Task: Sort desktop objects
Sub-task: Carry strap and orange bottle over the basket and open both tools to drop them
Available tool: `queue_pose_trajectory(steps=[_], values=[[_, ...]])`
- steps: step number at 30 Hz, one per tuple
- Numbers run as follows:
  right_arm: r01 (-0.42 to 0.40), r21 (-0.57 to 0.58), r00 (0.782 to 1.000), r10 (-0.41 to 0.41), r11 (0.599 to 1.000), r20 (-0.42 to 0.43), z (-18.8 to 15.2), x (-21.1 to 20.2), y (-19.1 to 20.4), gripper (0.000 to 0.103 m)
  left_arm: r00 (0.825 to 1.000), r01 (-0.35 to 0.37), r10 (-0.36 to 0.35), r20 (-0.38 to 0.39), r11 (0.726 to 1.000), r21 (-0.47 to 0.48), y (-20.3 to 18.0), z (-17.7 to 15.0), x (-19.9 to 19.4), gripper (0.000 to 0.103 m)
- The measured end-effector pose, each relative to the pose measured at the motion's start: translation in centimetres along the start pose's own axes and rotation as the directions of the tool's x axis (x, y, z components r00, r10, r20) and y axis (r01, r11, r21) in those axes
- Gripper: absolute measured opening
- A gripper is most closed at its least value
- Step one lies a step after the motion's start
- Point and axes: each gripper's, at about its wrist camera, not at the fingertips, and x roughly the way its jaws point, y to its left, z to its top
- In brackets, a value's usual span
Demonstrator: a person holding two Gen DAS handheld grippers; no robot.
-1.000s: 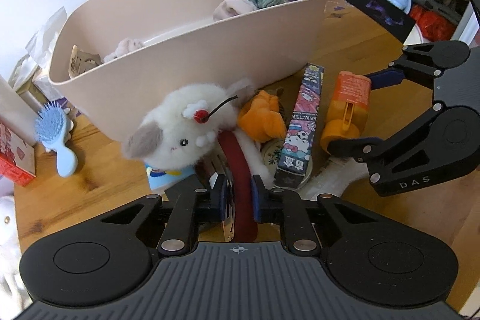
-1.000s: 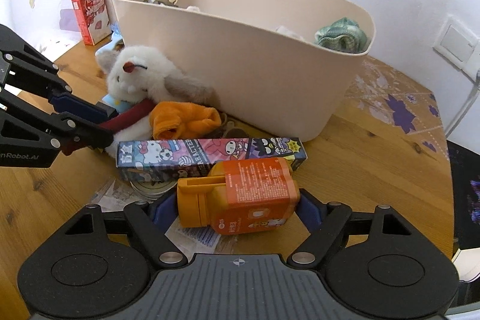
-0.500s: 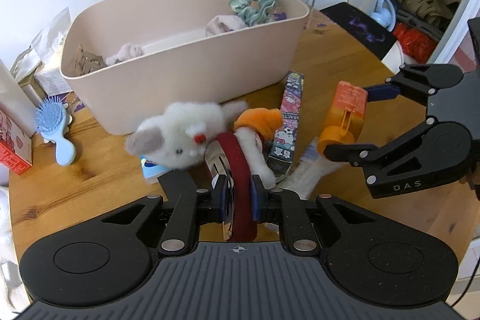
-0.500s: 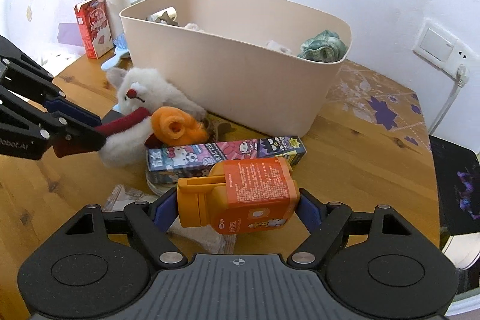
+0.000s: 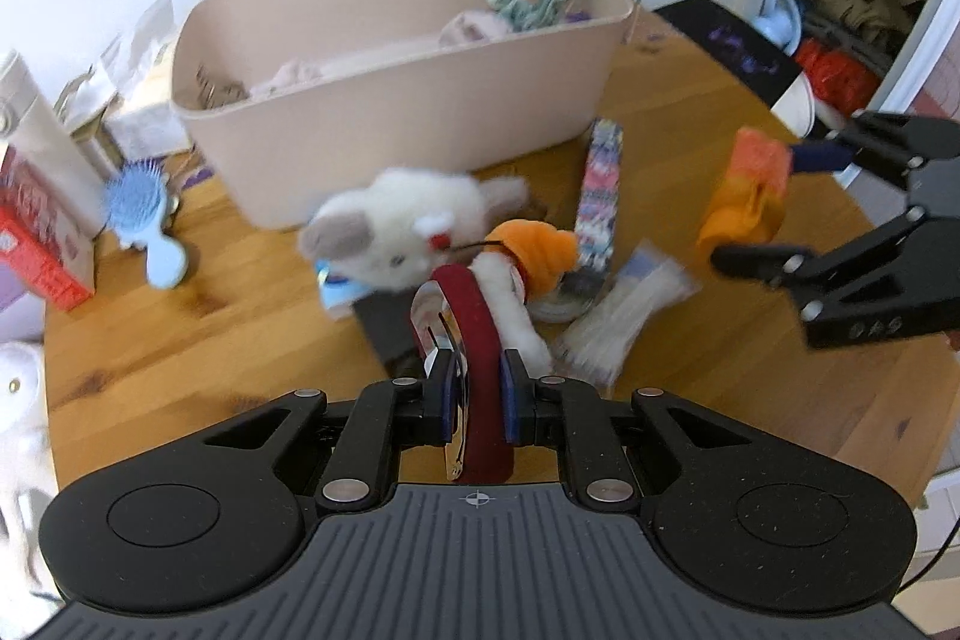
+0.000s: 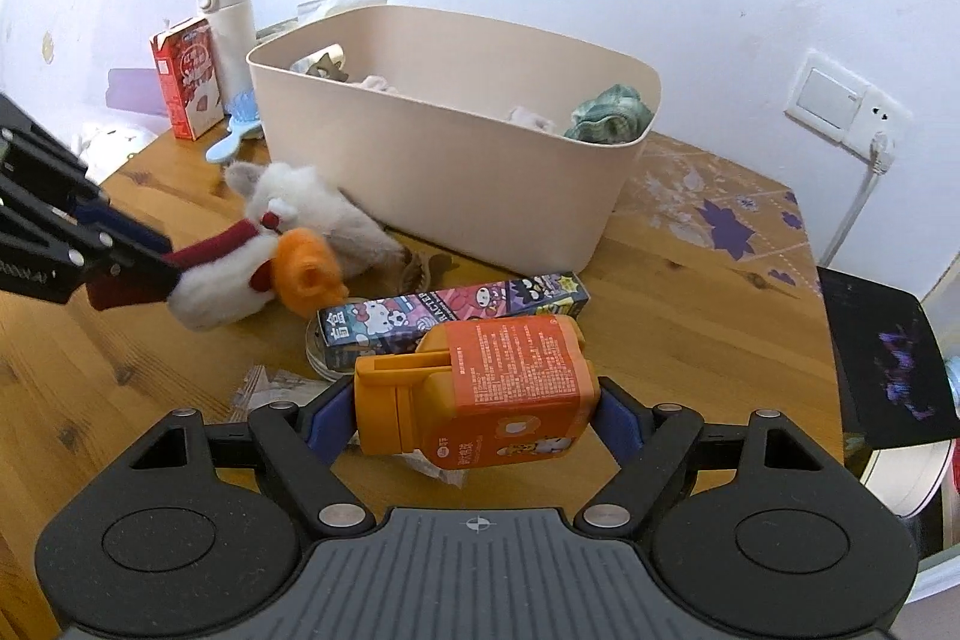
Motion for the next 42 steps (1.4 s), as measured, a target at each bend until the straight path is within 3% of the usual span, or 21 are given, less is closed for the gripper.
queue_pose_trajectory(steps=[9, 16, 28, 42], values=[[0.018, 0.017, 1.0, -0.018, 1.0, 0.016, -0.3, -0.9, 0.4, 0.08, 0.999, -0.036, 0.036, -0.021, 0.999, 0.0, 1.7, -1.9, -0.8, 0.015], [0.025, 0.009, 0.999, -0.026, 1.0, 0.039, 0.1, -1.9, 0.8, 0.08, 0.998, -0.057, 0.058, 0.015, 0.998, -0.024, 3.0, -1.6, -2.6, 0.015], [0.048, -0.043, 0.992, -0.042, 0.998, 0.122, 3.5, -3.7, 0.6, 0.079, 0.988, -0.078, 0.084, 0.131, 0.996, -0.051, 4.2, 2.6, -5.4, 0.015], [0.085, -0.077, 0.977, -0.068, 0.993, 0.202, 8.3, -3.2, -1.1, 0.079, 0.965, -0.095, 0.114, 0.237, 0.991, -0.09, 4.9, 8.9, -6.1, 0.015]])
